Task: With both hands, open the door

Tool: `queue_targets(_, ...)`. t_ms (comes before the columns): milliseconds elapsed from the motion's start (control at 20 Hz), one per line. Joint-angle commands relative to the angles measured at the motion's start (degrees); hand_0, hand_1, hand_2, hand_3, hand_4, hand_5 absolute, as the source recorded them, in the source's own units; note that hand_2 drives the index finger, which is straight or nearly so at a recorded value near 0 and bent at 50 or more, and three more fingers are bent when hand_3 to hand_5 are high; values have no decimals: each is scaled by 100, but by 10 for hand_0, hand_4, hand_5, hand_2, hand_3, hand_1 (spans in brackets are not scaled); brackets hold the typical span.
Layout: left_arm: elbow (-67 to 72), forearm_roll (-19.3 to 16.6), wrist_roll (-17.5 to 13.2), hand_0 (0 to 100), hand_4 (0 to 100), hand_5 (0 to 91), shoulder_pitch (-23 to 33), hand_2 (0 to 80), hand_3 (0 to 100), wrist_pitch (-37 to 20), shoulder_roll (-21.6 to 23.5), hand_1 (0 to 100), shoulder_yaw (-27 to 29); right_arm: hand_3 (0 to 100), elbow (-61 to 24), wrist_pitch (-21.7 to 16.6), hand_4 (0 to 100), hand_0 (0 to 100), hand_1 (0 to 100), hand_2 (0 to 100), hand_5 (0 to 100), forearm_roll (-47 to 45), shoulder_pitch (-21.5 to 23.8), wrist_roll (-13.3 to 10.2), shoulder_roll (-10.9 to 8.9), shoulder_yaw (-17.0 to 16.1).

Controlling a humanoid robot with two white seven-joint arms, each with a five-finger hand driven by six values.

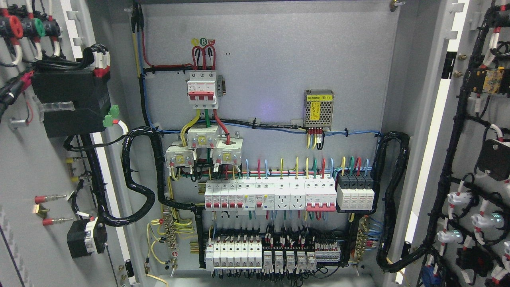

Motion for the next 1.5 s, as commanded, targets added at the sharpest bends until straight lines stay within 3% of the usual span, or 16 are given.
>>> queue_targets(0, -1797, 217, -50, 0, 29, 0, -79, 0, 0, -226, 1075, 0, -534, 0, -498, -273, 0, 0, 0, 0, 0, 37, 647, 9, -451, -516)
queue_targets(200, -2018, 226, -50, 0, 29, 0, -79, 0, 0, -1139, 1427, 0, -718, 0, -552, -554, 0, 0, 0, 0, 0, 115, 902, 18, -478, -771)
queue_targets(401, -2027, 226, -50, 0, 30, 0, -79, 0, 0, -2228, 1620, 0, -763, 0, -683, -721, 0, 0, 0, 0, 0, 124, 947, 18, -618, -903)
queue_targets(601, -2307, 261, -50, 0, 30, 0, 9, 0, 0, -2924, 1998, 0, -772, 0, -1017, -722, 0, 0, 0, 0, 0, 124, 1174, 18, -846, -1062)
queue_targets(952, -2651, 752, -6, 0, 30, 0, 62, 0, 0, -3996, 2104, 0, -693, 0, -1368, -915, 0, 0, 0, 0, 0, 124, 1965, 18, -1128, -1211)
queue_targets(1252, -3046, 1464, 108, 0, 29, 0, 62, 0, 0, -4287, 2166, 0, -438, 0, -1641, -1284, 0, 0, 0, 0, 0, 124, 2527, 18, -1268, -1676)
queue_targets(1453, -3204, 1562, 275, 0, 29, 0, 53, 0, 0, -4559, 2245, 0, -394, 0, -1703, -1652, 0, 0, 0, 0, 0, 124, 3037, 62, -1374, -2115)
